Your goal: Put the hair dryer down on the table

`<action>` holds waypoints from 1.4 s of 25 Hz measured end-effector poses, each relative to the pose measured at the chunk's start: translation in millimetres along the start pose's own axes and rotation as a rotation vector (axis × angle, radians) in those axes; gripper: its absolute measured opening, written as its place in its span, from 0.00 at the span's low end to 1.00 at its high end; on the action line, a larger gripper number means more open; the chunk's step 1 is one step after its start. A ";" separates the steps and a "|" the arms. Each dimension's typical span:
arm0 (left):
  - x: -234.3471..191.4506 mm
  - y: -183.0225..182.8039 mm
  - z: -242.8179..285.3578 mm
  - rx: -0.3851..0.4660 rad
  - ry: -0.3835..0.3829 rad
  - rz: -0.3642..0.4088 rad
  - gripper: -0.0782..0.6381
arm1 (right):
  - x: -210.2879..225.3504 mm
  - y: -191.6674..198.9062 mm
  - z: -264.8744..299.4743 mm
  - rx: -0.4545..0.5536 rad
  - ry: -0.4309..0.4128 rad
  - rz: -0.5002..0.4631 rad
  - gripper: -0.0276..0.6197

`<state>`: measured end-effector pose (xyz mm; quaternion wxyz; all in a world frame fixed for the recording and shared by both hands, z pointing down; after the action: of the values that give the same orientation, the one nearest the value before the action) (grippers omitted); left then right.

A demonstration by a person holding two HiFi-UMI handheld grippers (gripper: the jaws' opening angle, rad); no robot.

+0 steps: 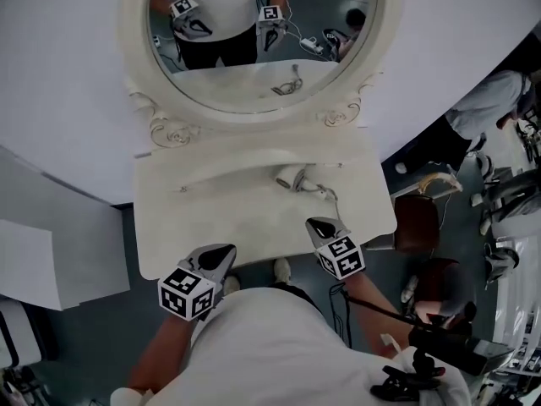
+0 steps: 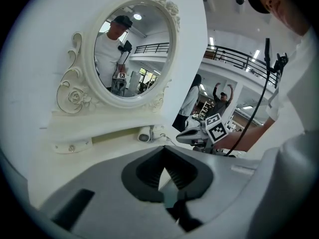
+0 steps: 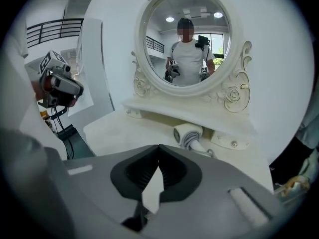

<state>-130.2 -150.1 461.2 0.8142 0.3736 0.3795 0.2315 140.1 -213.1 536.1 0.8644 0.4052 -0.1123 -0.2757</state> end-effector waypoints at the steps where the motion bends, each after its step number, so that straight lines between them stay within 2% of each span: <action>1: -1.0 1.5 -3.7 -0.002 0.003 0.003 0.11 | -8.3 -0.9 -3.7 0.000 -0.007 0.012 0.04; 6: -3.7 9.9 -22.1 -0.008 0.018 0.015 0.11 | -52.2 -2.7 -15.9 -0.008 -0.055 0.029 0.04; 12: -5.2 20.9 -44.0 -0.046 0.035 0.061 0.11 | -98.5 -7.4 -29.3 0.010 -0.073 0.053 0.04; 17: -8.6 33.4 -58.0 -0.074 0.044 0.102 0.11 | -131.4 -10.9 -35.2 0.023 -0.082 0.038 0.04; 24: -13.2 48.2 -70.6 -0.102 0.084 0.127 0.11 | -158.3 -9.7 -39.2 0.030 -0.060 0.052 0.04; 35: -23.5 70.1 -86.6 -0.122 0.131 0.119 0.11 | -192.8 -7.5 -42.5 0.030 -0.052 0.032 0.04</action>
<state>-219.4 -85.1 489.1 0.7936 0.3293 0.3941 0.3262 -3.6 -80.4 508.5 0.8593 0.4091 -0.1455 -0.2704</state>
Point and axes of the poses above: the fingertips, and each gripper's own axes: z forward along the fingers, x to its right, y out of its underside, the point moved 7 cm from there along -z, backward along the fingers, and after that the axes turned 6 degrees about y, right-handed, at the moved point
